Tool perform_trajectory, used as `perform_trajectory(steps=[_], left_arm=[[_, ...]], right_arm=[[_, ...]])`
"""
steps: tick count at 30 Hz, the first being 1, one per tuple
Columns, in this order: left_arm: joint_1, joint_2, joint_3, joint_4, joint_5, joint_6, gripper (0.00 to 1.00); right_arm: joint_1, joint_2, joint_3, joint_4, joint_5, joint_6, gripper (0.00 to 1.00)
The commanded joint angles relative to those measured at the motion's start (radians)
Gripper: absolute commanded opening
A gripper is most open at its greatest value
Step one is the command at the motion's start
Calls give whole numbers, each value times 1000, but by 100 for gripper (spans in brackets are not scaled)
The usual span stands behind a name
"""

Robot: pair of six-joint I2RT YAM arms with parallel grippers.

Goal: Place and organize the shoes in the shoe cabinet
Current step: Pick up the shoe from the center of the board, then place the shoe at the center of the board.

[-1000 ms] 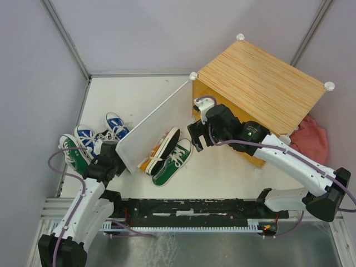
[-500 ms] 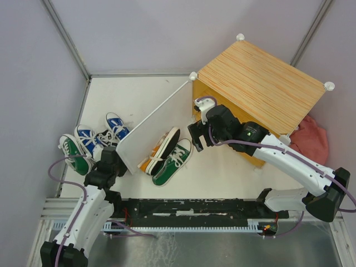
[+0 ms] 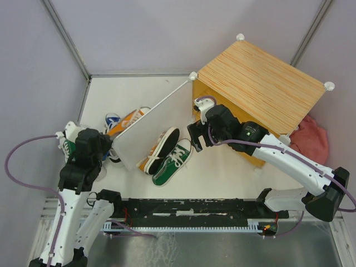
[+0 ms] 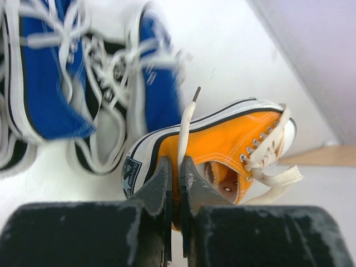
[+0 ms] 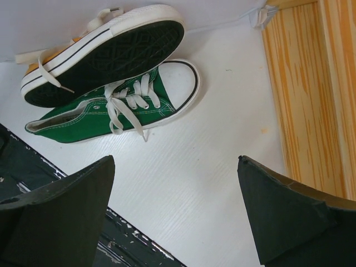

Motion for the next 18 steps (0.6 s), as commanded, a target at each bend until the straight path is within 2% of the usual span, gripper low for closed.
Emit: perform_trajectory(steps=[1, 7, 11, 18], left_arm=[[1, 7, 181, 139, -168, 116, 3], [1, 55, 336, 236, -276, 238, 3], [1, 105, 433, 319, -258, 272, 3], [0, 205, 588, 437, -232, 326, 3]], right_arm=[[-3, 14, 46, 31, -21, -2, 99], [-3, 34, 98, 13, -22, -15, 99], [-3, 33, 170, -37, -9, -37, 99], [-3, 11, 411, -174, 51, -105, 99]])
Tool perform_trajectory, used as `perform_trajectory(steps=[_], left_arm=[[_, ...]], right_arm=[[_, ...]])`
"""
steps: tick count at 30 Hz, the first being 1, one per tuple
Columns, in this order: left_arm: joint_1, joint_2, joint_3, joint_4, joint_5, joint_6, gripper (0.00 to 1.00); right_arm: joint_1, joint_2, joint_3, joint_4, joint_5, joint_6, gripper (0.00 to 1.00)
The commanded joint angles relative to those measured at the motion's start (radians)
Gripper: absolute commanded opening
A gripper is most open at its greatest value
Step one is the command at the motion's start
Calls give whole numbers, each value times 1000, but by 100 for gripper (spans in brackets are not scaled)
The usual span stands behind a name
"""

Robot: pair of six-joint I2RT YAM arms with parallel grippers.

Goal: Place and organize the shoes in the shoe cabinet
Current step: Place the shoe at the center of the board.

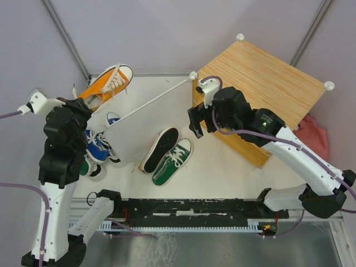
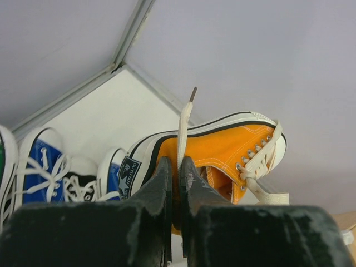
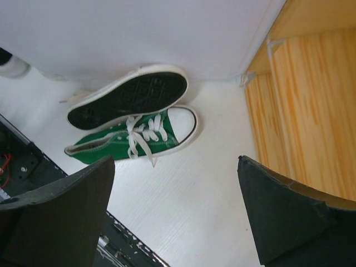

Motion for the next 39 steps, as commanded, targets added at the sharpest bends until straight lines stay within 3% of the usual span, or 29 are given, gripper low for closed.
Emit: perform_trajectory(steps=[1, 6, 12, 16, 21, 33, 39], left_arm=[[1, 33, 130, 266, -14, 52, 3], [0, 79, 187, 311, 36, 49, 3], [1, 168, 322, 286, 338, -71, 3], [1, 238, 421, 280, 629, -141, 3], [1, 243, 370, 318, 851, -232, 3], [-19, 123, 74, 400, 1020, -365, 3], [-184, 173, 64, 385, 958, -313, 3]], right_arm=[[-3, -45, 152, -63, 67, -60, 99], [-3, -49, 286, -152, 132, -92, 99], [-5, -38, 444, -246, 256, -126, 99], [-7, -54, 467, -266, 311, -135, 99], [-11, -82, 454, -257, 330, -135, 99], [-15, -87, 535, -256, 462, -158, 99], [-15, -86, 544, -253, 459, -155, 99]])
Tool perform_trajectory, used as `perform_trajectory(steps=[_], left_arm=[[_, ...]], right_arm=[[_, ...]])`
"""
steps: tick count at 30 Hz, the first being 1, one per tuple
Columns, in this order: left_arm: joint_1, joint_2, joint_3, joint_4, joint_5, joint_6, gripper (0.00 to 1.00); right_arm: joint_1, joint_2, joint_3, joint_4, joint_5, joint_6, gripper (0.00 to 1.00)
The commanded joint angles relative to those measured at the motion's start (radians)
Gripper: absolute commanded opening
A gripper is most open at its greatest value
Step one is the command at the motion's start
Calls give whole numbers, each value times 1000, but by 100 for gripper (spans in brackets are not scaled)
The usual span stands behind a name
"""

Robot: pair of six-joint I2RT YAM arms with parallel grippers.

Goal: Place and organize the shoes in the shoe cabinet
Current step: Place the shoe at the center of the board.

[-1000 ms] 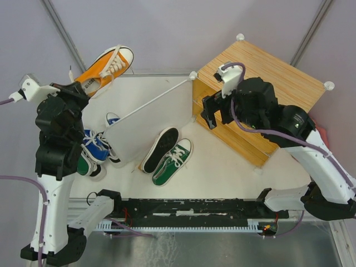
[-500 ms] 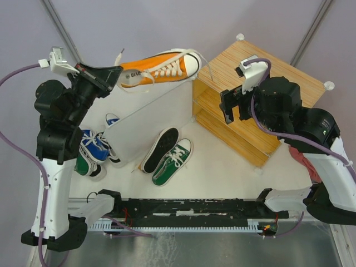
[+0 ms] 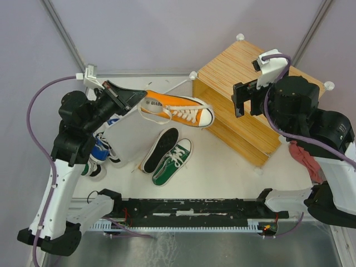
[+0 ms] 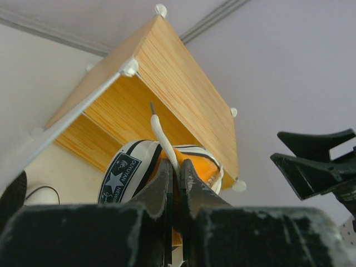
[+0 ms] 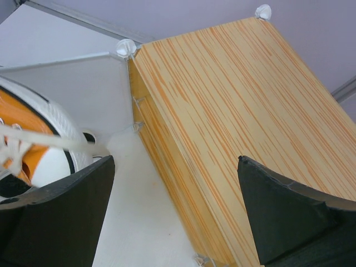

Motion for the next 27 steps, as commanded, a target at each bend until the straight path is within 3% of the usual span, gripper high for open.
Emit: perform_trajectory(steps=[1, 5, 13, 20, 21, 23, 27], left_arm=[[-154, 29, 26, 139, -41, -30, 3], [-314, 81, 23, 133, -149, 16, 3], [-510, 101, -73, 140, -302, 22, 3], [-705, 145, -184, 117, -539, 106, 3], [-715, 159, -204, 120, -569, 130, 5], [-722, 186, -245, 132, -623, 192, 28], [-726, 198, -349, 194, -664, 330, 62]], right_arm=[[-4, -10, 31, 23, 37, -11, 99], [-4, -23, 15, 22, 40, -7, 99], [-4, -70, -58, 25, 41, 2, 99], [-4, -115, -173, 43, 5, 32, 99], [-4, -119, -189, 44, -1, 35, 99], [-4, -131, -213, 45, -11, 43, 99], [-4, -158, -250, 38, -18, 54, 99]])
